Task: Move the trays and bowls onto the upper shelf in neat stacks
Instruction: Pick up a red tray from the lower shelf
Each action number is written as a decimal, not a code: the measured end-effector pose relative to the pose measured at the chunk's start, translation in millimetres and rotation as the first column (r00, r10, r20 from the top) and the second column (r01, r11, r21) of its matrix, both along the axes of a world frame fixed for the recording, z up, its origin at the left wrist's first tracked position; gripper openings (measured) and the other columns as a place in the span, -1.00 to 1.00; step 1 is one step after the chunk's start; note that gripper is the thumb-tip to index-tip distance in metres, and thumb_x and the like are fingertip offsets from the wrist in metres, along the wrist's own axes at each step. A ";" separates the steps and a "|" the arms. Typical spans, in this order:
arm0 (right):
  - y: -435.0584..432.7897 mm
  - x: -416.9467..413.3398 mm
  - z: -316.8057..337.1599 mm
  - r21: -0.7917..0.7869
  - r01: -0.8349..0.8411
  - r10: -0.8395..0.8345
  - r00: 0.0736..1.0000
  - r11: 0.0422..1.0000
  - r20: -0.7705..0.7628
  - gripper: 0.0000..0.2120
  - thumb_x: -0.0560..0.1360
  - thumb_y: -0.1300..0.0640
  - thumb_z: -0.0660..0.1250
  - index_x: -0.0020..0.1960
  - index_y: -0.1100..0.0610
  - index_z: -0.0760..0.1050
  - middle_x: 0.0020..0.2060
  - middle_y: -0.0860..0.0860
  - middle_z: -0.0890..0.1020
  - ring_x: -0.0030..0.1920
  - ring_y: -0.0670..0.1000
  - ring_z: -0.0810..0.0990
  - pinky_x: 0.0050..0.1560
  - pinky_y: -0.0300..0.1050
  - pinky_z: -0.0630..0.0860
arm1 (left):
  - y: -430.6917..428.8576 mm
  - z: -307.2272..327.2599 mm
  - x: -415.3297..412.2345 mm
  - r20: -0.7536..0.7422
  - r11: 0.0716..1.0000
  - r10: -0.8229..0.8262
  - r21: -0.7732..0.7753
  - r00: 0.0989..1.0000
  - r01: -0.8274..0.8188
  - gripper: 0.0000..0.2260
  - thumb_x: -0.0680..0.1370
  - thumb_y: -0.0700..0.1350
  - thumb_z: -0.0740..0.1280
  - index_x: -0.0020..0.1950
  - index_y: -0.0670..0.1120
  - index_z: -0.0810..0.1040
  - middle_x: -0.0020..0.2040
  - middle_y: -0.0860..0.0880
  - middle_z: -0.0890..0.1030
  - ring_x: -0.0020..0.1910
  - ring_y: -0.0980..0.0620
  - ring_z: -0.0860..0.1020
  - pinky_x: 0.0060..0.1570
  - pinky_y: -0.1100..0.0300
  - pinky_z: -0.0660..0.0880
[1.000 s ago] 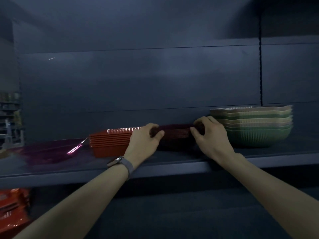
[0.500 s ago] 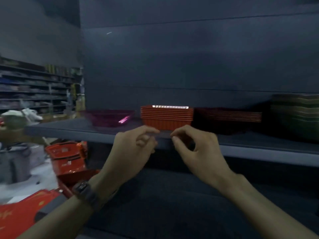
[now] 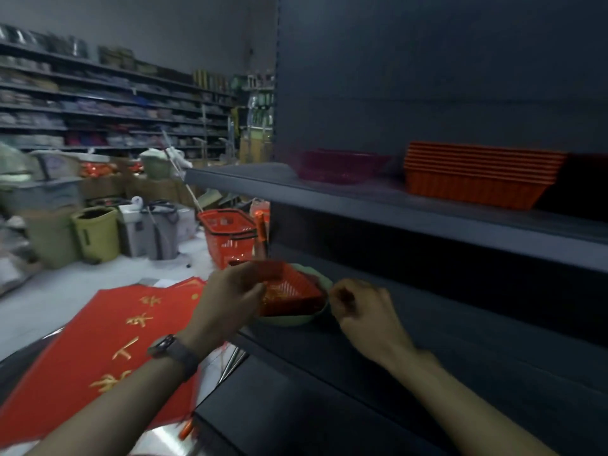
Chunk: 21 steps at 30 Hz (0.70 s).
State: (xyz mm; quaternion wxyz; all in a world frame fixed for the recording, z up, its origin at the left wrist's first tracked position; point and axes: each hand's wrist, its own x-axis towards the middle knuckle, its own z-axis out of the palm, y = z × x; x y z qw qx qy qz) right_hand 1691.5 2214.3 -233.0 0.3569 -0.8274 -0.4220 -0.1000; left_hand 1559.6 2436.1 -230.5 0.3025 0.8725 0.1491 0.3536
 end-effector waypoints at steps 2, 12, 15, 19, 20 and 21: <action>18.1 13.4 -21.8 -0.078 0.010 -0.013 0.999 0.997 -0.037 -0.87 0.62 0.15 0.34 0.12 0.01 0.63 0.02 -0.12 0.61 -0.01 -0.13 0.58 0.05 -0.17 0.56 | 24.7 -15.9 4.6 -0.073 0.997 0.070 -0.024 0.995 -0.072 -0.77 0.44 -0.15 0.40 0.02 0.12 0.70 -0.18 0.26 0.71 -0.17 0.24 0.67 -0.12 0.26 0.56; 100.5 50.1 -73.2 -0.340 0.005 -0.021 0.999 0.940 -0.042 -0.57 0.70 0.00 0.24 0.55 -0.08 0.33 0.54 -0.10 0.34 0.51 0.06 0.35 0.42 0.12 0.45 | 63.3 -68.6 54.9 -0.445 0.988 0.031 0.148 0.895 0.040 -0.54 0.58 -0.08 0.37 0.49 0.09 0.50 0.17 -0.14 0.71 0.15 -0.16 0.67 0.10 0.07 0.60; 113.1 52.8 -78.7 -0.376 -0.011 -0.022 0.996 0.927 -0.085 -0.61 0.69 -0.03 0.25 0.50 -0.07 0.39 0.47 -0.09 0.44 0.45 0.06 0.44 0.35 0.13 0.50 | 66.8 -72.8 63.9 -0.514 0.971 0.029 0.217 0.857 0.097 -0.76 0.58 -0.02 0.33 0.24 0.07 0.62 0.08 -0.11 0.70 0.07 -0.17 0.68 0.02 0.08 0.62; 122.6 51.7 -85.1 -0.341 -0.021 -0.025 0.991 0.940 -0.129 -0.64 0.66 -0.13 0.29 0.42 -0.06 0.47 0.37 -0.04 0.52 0.34 0.08 0.52 0.29 0.10 0.53 | 76.7 -75.8 70.4 -0.480 0.961 0.019 0.251 0.877 0.117 -0.79 0.55 0.07 0.39 0.13 0.02 0.65 0.03 -0.08 0.71 0.01 -0.12 0.68 -0.03 0.07 0.61; 123.6 50.7 -85.8 -0.323 -0.025 -0.024 0.989 0.946 -0.147 -0.63 0.65 -0.13 0.31 0.41 -0.05 0.48 0.36 -0.03 0.51 0.33 0.07 0.52 0.30 0.05 0.52 | 77.0 -75.9 70.7 -0.467 0.961 0.008 0.250 0.884 0.123 -0.80 0.56 0.05 0.41 0.11 0.00 0.65 0.02 -0.07 0.71 0.01 -0.11 0.68 -0.03 0.06 0.61; 124.5 50.3 -87.2 -0.305 -0.032 -0.020 0.986 0.952 -0.166 -0.63 0.65 -0.13 0.32 0.40 -0.03 0.48 0.35 -0.02 0.51 0.33 0.06 0.51 0.31 0.02 0.50 | 77.0 -76.8 70.5 -0.454 0.960 0.002 0.250 0.891 0.125 -0.82 0.56 0.02 0.41 0.10 -0.02 0.65 0.03 -0.08 0.71 0.01 -0.11 0.67 -0.02 0.03 0.61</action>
